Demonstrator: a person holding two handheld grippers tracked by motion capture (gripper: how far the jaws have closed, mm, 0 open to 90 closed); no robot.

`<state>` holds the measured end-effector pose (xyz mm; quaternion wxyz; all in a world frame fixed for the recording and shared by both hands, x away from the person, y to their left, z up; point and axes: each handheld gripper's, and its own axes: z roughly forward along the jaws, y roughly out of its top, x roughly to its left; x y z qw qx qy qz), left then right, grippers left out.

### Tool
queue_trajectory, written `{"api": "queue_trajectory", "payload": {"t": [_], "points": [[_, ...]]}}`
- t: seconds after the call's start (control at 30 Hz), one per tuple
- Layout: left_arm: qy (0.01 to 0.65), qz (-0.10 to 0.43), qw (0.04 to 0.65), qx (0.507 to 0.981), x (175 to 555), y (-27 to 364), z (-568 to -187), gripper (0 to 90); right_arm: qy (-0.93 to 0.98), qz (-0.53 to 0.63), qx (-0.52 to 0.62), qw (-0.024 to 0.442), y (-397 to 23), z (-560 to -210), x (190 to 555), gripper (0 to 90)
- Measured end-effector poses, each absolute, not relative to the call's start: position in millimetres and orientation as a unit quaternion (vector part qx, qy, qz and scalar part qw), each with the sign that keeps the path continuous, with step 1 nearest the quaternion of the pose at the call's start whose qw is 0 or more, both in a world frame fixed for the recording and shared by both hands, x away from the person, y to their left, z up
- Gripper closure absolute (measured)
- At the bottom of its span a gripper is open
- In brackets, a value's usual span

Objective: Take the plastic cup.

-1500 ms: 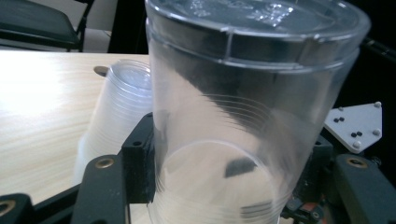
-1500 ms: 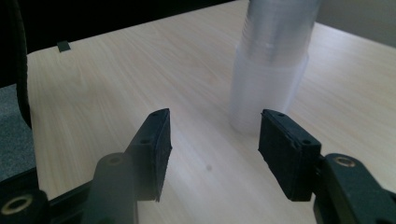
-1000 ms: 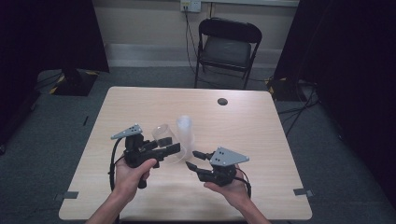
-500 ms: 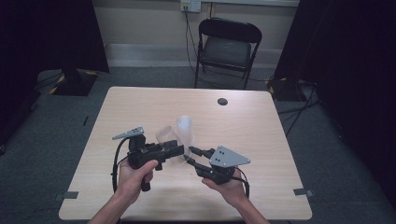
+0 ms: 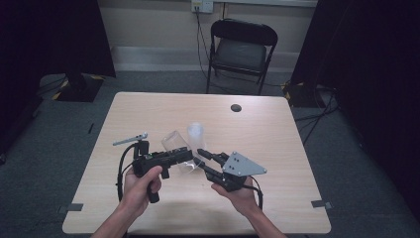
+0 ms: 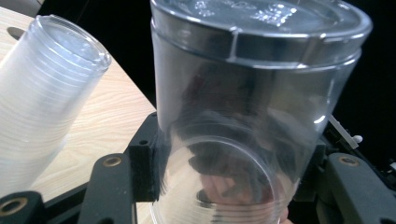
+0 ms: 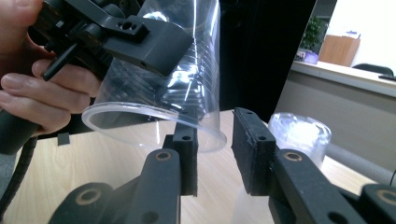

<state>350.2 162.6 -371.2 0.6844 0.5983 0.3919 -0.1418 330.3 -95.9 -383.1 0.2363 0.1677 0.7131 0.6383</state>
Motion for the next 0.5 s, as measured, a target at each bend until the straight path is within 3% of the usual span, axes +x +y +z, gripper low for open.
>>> {"api": "queue_trajectory", "payload": {"t": [0.3,0.5], "points": [[0.385,-0.164,0.686,0.595,348.8,154.5,-371.8,42.9,0.690,0.659,0.156,0.254,-86.9,-382.3,331.2,74.9],[0.371,-0.178,0.694,0.591,347.8,152.6,-370.2,42.8,0.669,0.667,0.149,0.292,-86.7,-381.7,326.0,79.2]]}}
